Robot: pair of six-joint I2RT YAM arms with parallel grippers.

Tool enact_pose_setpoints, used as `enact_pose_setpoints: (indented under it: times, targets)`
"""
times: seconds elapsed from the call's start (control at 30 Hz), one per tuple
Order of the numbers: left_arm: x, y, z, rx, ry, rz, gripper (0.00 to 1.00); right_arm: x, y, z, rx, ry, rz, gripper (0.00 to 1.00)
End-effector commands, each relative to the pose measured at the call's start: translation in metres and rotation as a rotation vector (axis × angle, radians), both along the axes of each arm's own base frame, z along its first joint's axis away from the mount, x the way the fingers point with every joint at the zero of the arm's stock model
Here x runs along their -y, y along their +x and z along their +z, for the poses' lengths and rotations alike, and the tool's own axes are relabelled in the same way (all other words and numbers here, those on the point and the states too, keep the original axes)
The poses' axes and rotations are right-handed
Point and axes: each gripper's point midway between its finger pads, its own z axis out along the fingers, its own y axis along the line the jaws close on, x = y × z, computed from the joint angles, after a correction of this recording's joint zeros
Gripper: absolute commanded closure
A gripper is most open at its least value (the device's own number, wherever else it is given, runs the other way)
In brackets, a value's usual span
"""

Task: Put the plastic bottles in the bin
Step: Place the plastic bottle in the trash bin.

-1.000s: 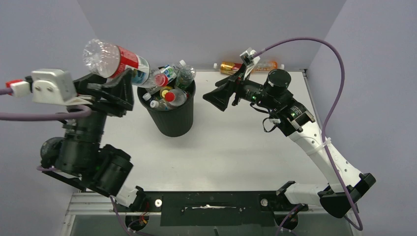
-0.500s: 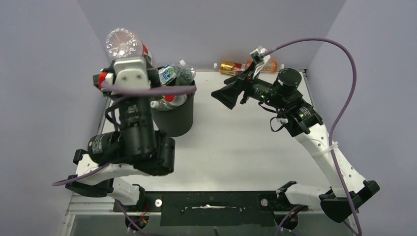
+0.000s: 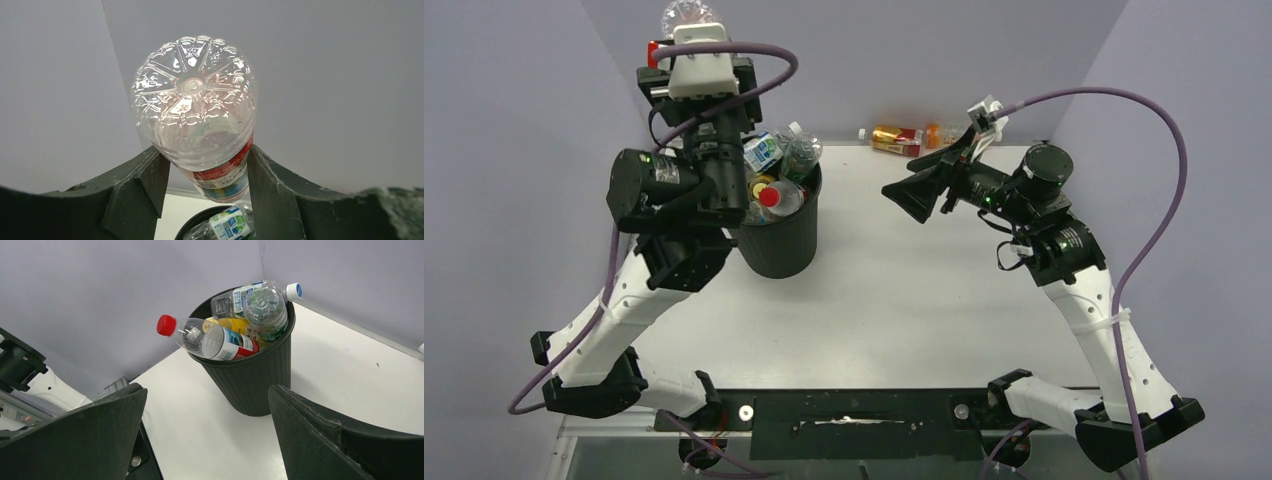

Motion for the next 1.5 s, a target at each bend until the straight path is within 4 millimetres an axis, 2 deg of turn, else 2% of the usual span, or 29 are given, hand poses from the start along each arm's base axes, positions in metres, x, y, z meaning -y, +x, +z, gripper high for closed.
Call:
enact_pose_setpoints:
  times: [0.0,0.07,0.3,0.4,0.43,0.5,0.6,0.87,1.23,1.47]
  targets:
    - [0.034,0.036,-0.013,-0.034,-0.048,-0.196,0.48,0.010,-0.012,0.006,0.030,0.008,0.028,0.02]
    - [0.038,0.055,-0.019,-0.045,-0.060,-0.250,0.48,0.015,-0.013,0.005,0.028,0.003,0.023,0.02]
    - [0.020,0.110,-0.035,-0.129,-0.153,-0.406,0.48,0.029,-0.019,-0.001,0.024,-0.008,0.004,0.02]
    - [0.004,0.125,-0.045,-0.195,-0.194,-0.446,0.48,0.032,-0.019,-0.003,0.020,-0.010,0.003,0.02]
    - [-0.008,0.130,-0.049,-0.219,-0.208,-0.442,0.48,0.032,-0.019,-0.003,0.019,-0.010,0.002,0.02]
    - [-0.016,0.136,-0.060,-0.280,-0.228,-0.462,0.49,0.033,-0.019,-0.005,0.015,-0.011,0.005,0.02]
    - [-0.015,0.136,-0.073,-0.332,-0.223,-0.479,0.49,0.033,-0.018,-0.008,0.009,-0.012,0.009,0.02]
    - [-0.012,0.121,-0.101,-0.414,-0.203,-0.513,0.49,0.029,-0.012,-0.016,-0.017,0.005,0.023,0.02]
    - [-0.035,0.115,-0.159,-0.480,-0.145,-0.392,0.49,0.024,-0.007,-0.017,-0.038,0.031,0.043,0.02]
    - [-0.033,0.114,-0.184,-0.491,-0.091,-0.410,0.51,0.022,-0.004,-0.017,-0.050,0.044,0.045,0.02]
